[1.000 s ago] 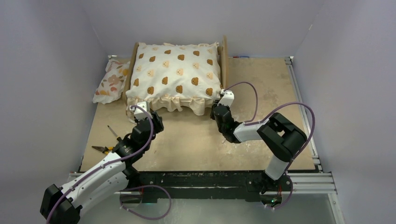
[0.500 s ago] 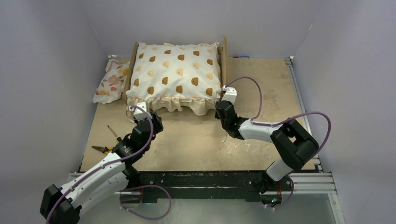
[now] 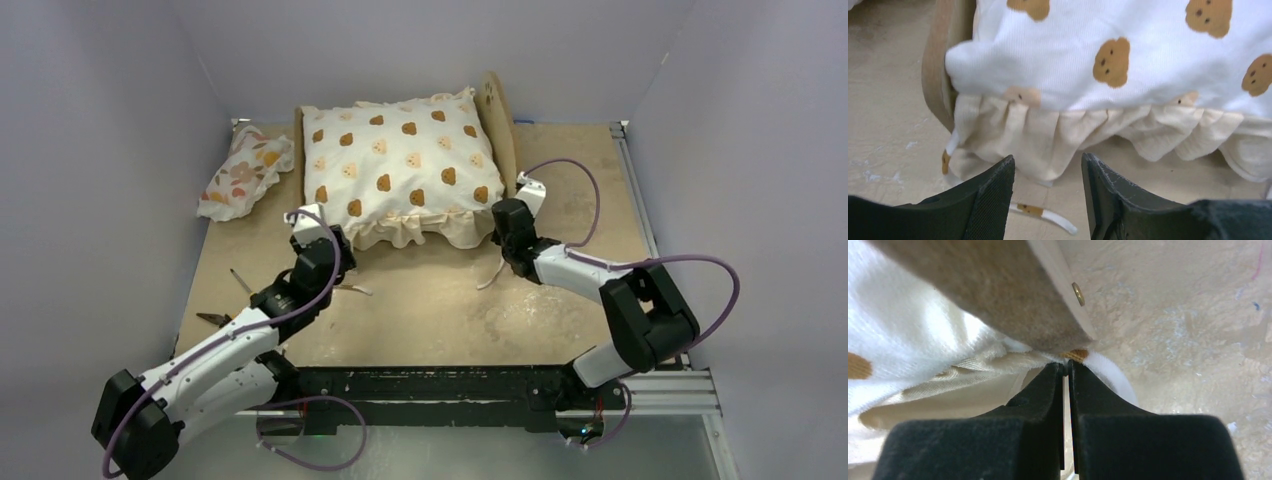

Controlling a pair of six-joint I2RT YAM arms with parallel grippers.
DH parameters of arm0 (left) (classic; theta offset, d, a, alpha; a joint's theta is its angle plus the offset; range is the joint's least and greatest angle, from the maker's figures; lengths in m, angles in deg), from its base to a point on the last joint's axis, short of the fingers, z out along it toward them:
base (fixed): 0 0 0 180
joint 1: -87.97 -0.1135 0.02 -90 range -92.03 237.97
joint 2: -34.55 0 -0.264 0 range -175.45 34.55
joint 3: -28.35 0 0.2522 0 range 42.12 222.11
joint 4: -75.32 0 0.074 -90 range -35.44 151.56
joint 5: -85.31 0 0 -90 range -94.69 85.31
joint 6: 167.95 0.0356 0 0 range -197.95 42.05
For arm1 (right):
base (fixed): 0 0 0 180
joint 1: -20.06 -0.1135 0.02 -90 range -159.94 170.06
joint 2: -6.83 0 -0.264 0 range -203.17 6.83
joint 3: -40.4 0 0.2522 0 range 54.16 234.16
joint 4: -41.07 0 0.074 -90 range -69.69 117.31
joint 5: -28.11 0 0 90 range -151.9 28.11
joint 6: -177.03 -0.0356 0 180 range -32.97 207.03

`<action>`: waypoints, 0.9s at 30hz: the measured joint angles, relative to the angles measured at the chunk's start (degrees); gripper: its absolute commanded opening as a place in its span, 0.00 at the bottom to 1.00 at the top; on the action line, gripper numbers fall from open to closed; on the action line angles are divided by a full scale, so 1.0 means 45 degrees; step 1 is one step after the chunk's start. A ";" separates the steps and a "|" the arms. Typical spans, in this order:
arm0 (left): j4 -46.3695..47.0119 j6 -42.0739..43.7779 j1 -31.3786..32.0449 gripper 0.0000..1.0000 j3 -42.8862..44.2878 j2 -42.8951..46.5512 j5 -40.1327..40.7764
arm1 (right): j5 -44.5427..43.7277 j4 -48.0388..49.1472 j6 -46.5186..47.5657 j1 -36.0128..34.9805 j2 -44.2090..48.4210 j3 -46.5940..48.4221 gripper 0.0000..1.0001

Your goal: Set up the pet bed

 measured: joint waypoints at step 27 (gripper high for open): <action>0.0423 0.1676 -0.8286 0.60 1.1123 -1.1103 -0.1603 | 0.3730 0.4163 0.0733 0.0364 0.8480 -0.5129 0.99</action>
